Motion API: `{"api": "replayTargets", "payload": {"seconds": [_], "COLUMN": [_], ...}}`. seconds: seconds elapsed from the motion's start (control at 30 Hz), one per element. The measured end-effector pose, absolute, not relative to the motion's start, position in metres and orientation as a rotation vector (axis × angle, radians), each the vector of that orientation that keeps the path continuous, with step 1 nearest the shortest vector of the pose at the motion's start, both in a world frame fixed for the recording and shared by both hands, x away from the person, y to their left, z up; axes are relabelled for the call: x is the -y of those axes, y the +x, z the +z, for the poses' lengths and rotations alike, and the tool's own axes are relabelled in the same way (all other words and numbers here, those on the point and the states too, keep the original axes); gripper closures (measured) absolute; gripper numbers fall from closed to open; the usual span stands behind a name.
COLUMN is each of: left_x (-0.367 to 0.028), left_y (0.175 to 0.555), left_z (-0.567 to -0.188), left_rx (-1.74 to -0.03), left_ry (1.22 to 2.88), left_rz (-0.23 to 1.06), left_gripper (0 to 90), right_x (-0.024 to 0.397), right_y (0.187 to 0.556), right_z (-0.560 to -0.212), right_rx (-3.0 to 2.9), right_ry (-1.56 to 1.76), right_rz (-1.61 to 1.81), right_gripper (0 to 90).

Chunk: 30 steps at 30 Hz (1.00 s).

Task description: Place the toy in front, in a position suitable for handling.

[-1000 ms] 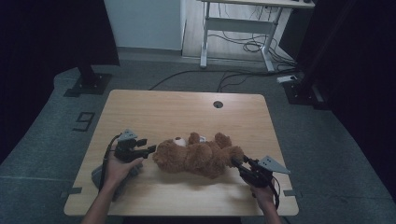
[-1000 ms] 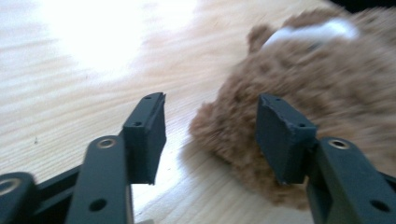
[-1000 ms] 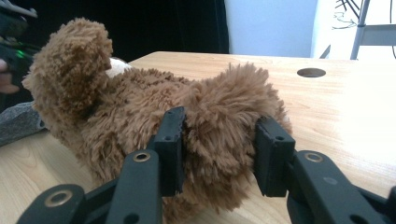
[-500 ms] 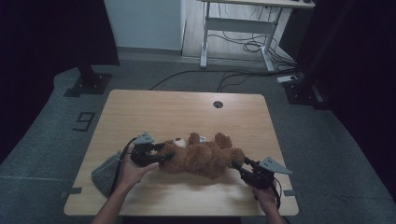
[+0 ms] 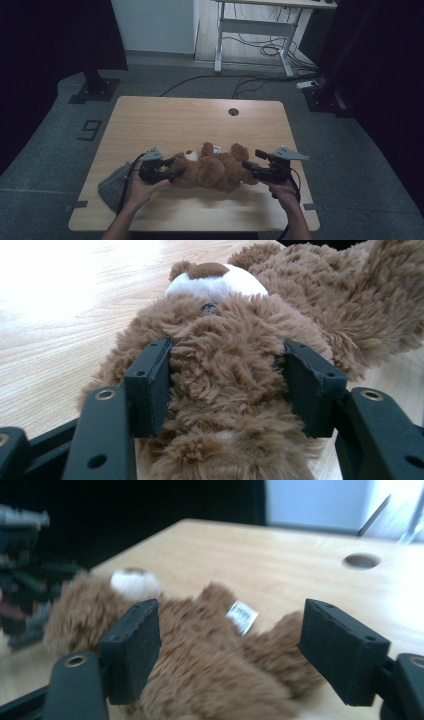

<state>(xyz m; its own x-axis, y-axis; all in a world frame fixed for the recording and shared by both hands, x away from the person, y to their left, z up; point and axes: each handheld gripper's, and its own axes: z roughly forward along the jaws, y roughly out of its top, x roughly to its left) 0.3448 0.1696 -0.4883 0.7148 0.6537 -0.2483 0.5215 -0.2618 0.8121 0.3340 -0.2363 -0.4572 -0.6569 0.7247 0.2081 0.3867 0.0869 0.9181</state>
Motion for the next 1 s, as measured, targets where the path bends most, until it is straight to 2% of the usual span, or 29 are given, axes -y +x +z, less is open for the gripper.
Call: {"api": "replayTargets", "payload": {"seconds": [0.33, 0.5, 0.57, 0.6, 0.67, 0.7, 0.73, 1.0], "left_x": [-0.168, -0.168, -0.169, -0.172, -0.174, -0.182, -0.182, -0.232], "left_y": [0.349, 0.350, 0.349, 0.348, 0.346, 0.341, 0.341, 0.313], "left_z": [-0.489, -0.487, -0.486, -0.482, -0.479, -0.472, -0.472, -0.468], "left_rx": [-0.925, -0.932, -0.934, -0.935, -0.935, -0.945, -0.945, -1.050], "left_ry": [1.931, 1.930, 1.929, 1.931, 1.931, 1.927, 1.927, 1.906], "left_rz": [0.170, 0.179, 0.182, 0.193, 0.205, 0.275, 0.275, 0.429], "left_gripper": [40.2, 39.6, 38.9, 35.1, 33.1, 33.0, 32.7, 25.6], "right_x": [0.251, 0.253, 0.253, 0.252, 0.251, 0.252, 0.252, 0.253], "right_y": [0.313, 0.311, 0.311, 0.309, 0.309, 0.308, 0.308, 0.310], "right_z": [-0.502, -0.502, -0.502, -0.500, -0.500, -0.500, -0.500, -0.502], "right_rx": [-2.055, -2.040, -2.046, -2.040, -2.038, -2.038, -2.038, -2.023], "right_ry": [1.172, 1.150, 1.146, 1.124, 1.120, 1.115, 1.115, 1.119], "right_rz": [1.615, 1.628, 1.623, 1.604, 1.600, 1.596, 1.596, 1.620], "right_gripper": [24.3, 49.3, 52.3, 56.3, 57.1, 58.0, 58.0, 57.9]}}
